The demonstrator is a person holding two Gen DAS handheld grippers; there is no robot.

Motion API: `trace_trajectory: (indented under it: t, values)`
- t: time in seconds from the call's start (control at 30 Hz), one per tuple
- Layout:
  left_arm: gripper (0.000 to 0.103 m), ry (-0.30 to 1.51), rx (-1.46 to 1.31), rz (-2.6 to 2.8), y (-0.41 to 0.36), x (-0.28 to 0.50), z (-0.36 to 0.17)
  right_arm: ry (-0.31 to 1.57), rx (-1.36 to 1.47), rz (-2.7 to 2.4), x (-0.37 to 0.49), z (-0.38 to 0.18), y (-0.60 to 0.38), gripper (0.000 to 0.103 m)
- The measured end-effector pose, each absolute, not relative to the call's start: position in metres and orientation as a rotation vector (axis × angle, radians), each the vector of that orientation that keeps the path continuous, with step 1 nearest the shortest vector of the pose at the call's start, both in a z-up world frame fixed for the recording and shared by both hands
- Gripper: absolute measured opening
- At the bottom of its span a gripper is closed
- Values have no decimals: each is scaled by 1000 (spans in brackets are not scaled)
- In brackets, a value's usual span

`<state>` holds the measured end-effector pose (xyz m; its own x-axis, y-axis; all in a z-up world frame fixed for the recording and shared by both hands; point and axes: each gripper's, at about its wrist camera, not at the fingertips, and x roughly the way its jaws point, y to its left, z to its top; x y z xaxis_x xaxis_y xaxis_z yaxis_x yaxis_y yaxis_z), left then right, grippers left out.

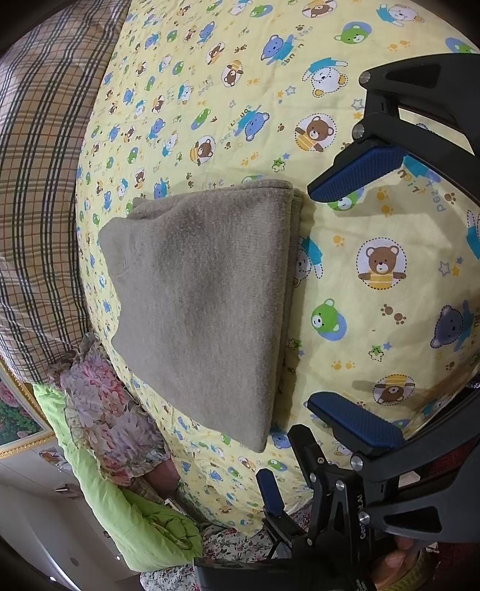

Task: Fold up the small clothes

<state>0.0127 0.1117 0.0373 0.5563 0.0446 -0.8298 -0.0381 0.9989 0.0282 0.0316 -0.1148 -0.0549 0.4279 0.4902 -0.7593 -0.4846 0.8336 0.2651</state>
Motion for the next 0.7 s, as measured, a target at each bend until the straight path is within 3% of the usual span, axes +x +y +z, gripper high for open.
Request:
trace_trajectory:
  t: [0.7]
  values:
    - [95,987,0,45,112,13,37,948,10,611,32,-53,-116,102]
